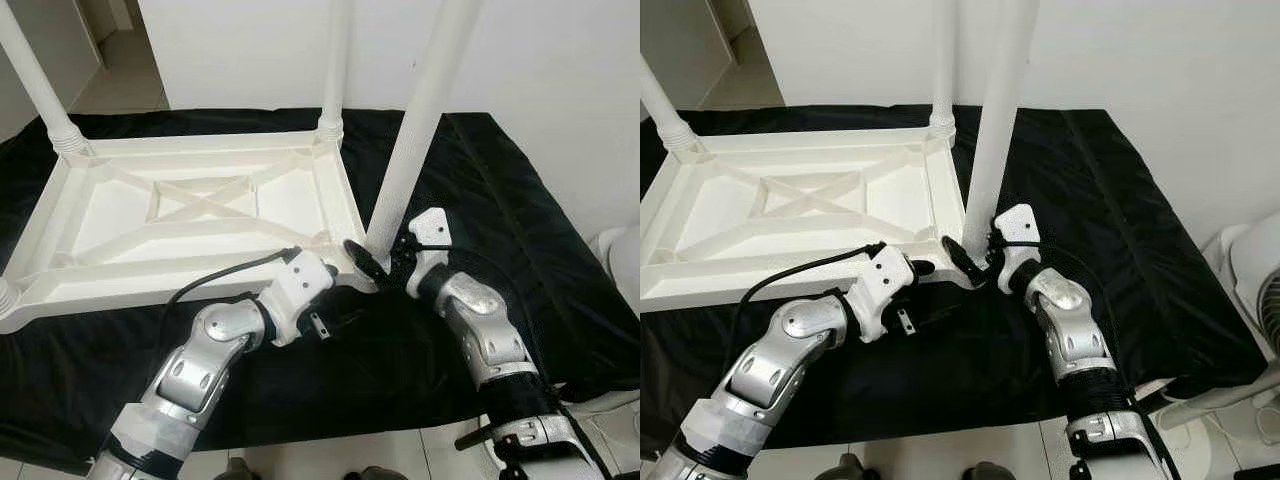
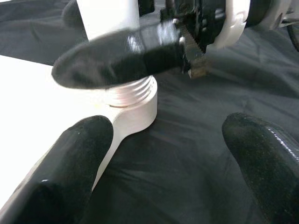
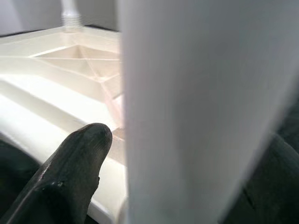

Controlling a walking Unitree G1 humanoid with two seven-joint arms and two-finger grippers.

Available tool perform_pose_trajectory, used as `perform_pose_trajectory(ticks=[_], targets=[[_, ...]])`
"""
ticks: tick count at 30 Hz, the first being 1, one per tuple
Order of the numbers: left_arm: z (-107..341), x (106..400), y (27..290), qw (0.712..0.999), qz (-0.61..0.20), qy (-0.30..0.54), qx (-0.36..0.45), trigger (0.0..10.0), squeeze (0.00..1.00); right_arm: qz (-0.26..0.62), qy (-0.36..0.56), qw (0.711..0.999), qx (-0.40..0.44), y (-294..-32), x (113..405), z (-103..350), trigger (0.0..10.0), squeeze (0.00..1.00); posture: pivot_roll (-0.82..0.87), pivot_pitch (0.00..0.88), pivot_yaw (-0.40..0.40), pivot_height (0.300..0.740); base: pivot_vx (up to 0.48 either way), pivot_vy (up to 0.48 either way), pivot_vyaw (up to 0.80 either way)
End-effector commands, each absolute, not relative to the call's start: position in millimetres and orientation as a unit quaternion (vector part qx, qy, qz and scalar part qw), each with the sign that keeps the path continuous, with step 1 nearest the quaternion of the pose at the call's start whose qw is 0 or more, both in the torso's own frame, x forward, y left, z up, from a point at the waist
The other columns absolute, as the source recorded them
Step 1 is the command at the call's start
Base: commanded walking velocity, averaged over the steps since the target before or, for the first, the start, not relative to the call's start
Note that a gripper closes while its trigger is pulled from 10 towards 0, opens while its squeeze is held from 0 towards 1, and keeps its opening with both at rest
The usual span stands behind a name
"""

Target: Building children table

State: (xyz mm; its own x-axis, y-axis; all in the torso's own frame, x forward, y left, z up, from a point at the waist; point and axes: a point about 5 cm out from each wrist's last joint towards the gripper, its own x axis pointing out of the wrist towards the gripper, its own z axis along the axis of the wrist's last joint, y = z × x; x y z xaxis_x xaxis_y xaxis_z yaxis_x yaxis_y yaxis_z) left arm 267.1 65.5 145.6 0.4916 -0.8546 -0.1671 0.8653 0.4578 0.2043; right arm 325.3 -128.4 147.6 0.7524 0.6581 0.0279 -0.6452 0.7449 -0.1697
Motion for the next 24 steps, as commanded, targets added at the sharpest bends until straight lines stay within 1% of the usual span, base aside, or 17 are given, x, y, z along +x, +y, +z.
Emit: perform_pose_trajectory(ticks=[1, 2, 3, 4, 5, 17, 18, 19, 20, 24], targets=[[148.3, 265.8, 65.0, 0.857, -0.498, 0.017, 0.131, 10.0, 0.0, 0.362, -0.037, 0.928, -0.075, -126.5, 326.7, 145.5, 10.0, 0.0, -0.06, 0.045, 0.012, 0.74, 0.0, 0.0, 0.0], [148.2, 265.7, 65.1, 0.857, -0.497, 0.017, 0.131, 10.0, 0.0, 0.365, -0.036, 0.927, -0.075, -126.5, 327.0, 145.3, 10.0, 0.0, -0.06, 0.045, 0.012, 0.74, 0.0, 0.0, 0.0], [148.1, 265.2, 65.7, 0.858, -0.496, 0.018, 0.131, 10.0, 0.0, 0.368, -0.033, 0.926, -0.073, -126.6, 327.7, 144.5, 3.8, 0.0, -0.05, 0.047, 0.006, 0.74, 0.0, 0.0, 0.0], [148.0, 265.0, 66.2, 0.859, -0.495, 0.018, 0.131, 10.0, 0.0, 0.369, -0.031, 0.926, -0.071, -126.7, 328.1, 144.0, 3.8, 0.0, -0.05, 0.047, 0.006, 0.74, 0.0, 0.0, 0.0], [147.8, 264.8, 66.9, 0.86, -0.493, 0.019, 0.131, 10.0, 0.0, 0.369, -0.024, 0.927, -0.068, -127.8, 328.3, 141.7, 0.0, 0.0, -0.05, 0.047, 0.006, 0.74, 0.0, 0.0, 0.0], [147.5, 263.8, 67.7, 0.862, -0.49, 0.022, 0.13, 10.0, 0.0, 0.342, -0.016, 0.938, -0.061, -141.7, 329.8, 130.7, 0.0, 0.0, -0.05, 0.057, 0.009, 0.74, 0.0, 0.0, 0.0], [147.5, 263.9, 67.7, 0.862, -0.49, 0.022, 0.13, 10.0, 0.0, 0.333, -0.015, 0.941, -0.056, -142.9, 330.2, 130.7, 9.7, 0.0, -0.05, 0.059, 0.008, 0.74, 0.0, 0.0, 0.0], [147.5, 263.9, 67.7, 0.862, -0.49, 0.022, 0.13, 10.0, 0.0, 0.333, -0.015, 0.941, -0.056, -142.9, 330.2, 130.7, 9.7, 0.0, -0.05, 0.059, 0.008, 0.74, 0.0, 0.0, 0.0], [147.4, 264.1, 67.7, 0.862, -0.49, 0.023, 0.13, 10.0, 0.0, 0.324, -0.013, 0.945, -0.043, -143.2, 330.2, 131.0, 10.0, 0.0, -0.06, 0.059, 0.008, 0.74, 0.0, 0.0, 0.0], [147.4, 264.2, 67.2, 0.862, -0.49, 0.023, 0.129, 10.0, 0.0, 0.292, -0.012, 0.956, -0.028, -143.3, 331.3, 132.0, 10.0, 0.0, -0.06, 0.059, 0.007, 0.74, 0.0, 0.0, 0.0]])
